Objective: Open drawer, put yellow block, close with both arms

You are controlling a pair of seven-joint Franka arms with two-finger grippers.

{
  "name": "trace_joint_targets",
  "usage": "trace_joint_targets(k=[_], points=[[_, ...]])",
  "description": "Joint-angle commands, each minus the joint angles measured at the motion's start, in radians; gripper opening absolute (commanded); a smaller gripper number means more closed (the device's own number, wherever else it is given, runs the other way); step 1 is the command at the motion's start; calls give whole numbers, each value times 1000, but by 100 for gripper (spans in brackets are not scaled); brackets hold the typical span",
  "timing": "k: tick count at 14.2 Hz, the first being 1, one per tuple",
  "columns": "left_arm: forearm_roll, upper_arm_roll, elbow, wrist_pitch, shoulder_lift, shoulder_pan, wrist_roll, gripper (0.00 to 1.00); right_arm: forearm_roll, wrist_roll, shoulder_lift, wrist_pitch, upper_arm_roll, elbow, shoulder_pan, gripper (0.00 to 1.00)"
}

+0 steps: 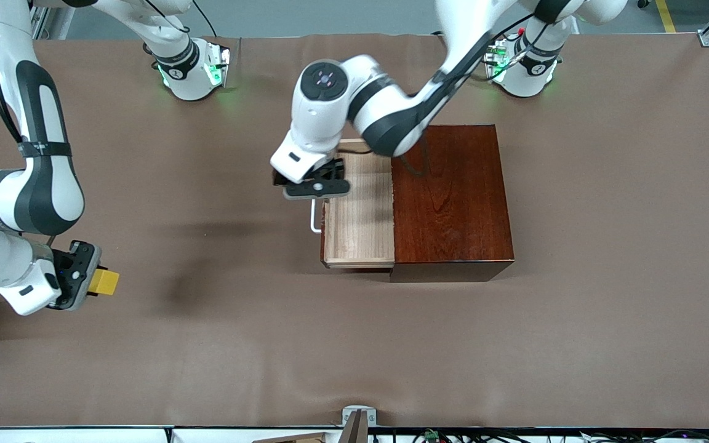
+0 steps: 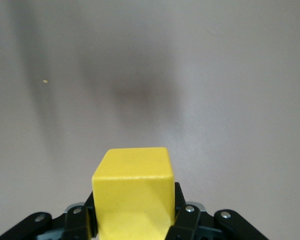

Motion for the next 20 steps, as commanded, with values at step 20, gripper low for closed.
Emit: trace_joint_targets(k=[20], points=[[-38, -11, -352, -444, -614, 803, 960, 100, -88, 530, -44, -115, 403, 82, 320, 0]])
